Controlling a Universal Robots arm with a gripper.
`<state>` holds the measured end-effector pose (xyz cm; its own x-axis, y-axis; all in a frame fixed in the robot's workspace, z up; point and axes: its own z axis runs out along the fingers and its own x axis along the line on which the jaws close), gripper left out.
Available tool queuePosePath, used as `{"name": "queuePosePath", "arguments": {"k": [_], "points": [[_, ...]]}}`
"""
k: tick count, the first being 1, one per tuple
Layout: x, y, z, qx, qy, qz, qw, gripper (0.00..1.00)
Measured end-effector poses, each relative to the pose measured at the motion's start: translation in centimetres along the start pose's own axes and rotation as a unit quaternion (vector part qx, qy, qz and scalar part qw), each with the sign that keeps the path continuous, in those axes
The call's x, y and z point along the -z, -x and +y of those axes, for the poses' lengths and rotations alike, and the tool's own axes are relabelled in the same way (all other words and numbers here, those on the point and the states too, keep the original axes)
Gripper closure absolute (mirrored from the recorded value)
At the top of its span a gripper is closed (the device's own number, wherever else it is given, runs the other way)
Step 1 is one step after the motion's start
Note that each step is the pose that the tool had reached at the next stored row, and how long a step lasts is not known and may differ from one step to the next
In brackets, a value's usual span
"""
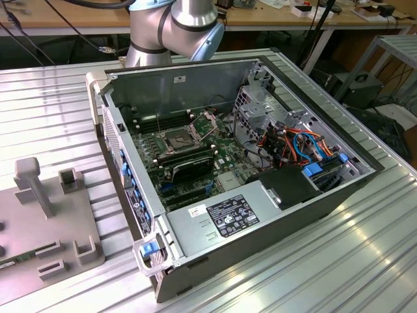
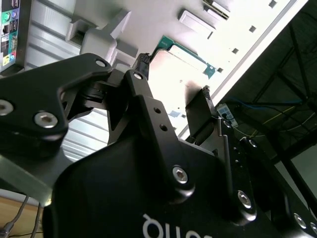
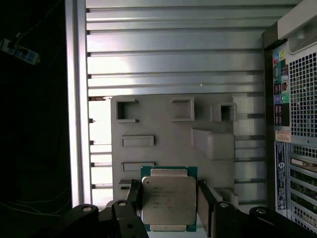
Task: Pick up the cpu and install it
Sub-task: 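Pick up the cpu and move it towards the insertion slot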
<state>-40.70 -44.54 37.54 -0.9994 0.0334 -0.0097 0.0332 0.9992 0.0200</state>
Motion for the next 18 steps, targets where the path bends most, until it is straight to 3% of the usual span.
{"name": "queuePosePath", "arguments": {"k": [6, 18], "points": [[-0.01, 0.66, 0.02, 0.000, 0.0000, 0.0000, 1.00000, 0.45], [-0.04, 3.54, 0.12, 0.000, 0.0000, 0.0000, 1.00000, 0.45]]}}
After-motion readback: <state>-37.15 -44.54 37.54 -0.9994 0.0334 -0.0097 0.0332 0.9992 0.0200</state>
